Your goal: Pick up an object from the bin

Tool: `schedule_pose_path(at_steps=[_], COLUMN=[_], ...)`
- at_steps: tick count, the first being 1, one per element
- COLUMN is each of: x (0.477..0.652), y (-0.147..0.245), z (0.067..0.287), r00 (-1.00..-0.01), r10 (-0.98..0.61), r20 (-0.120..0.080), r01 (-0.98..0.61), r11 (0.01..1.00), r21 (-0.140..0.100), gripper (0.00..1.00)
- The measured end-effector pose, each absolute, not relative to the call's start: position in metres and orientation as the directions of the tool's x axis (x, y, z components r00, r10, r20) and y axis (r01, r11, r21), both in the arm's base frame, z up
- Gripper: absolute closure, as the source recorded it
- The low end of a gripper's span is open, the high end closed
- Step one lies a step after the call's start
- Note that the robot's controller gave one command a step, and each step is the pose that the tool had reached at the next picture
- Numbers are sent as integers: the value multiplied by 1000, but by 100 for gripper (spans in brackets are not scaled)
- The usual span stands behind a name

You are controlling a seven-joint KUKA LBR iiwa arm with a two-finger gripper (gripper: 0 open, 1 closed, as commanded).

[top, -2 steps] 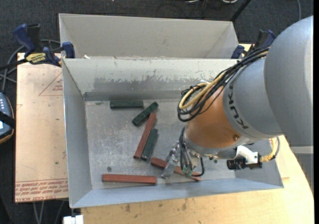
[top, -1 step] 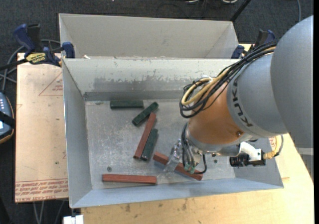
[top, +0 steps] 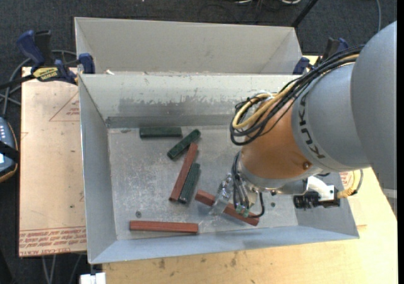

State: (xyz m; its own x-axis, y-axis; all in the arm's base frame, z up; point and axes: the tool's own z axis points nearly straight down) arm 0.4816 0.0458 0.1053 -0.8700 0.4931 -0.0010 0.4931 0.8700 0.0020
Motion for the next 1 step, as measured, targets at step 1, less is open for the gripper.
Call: schedule_pose_path(at_steps=[1], x=[483], y=[46], z=[165], r00=[-871], r10=[491], r20=[-4], r01=[491], r11=[871], r21=[4], gripper=[100])
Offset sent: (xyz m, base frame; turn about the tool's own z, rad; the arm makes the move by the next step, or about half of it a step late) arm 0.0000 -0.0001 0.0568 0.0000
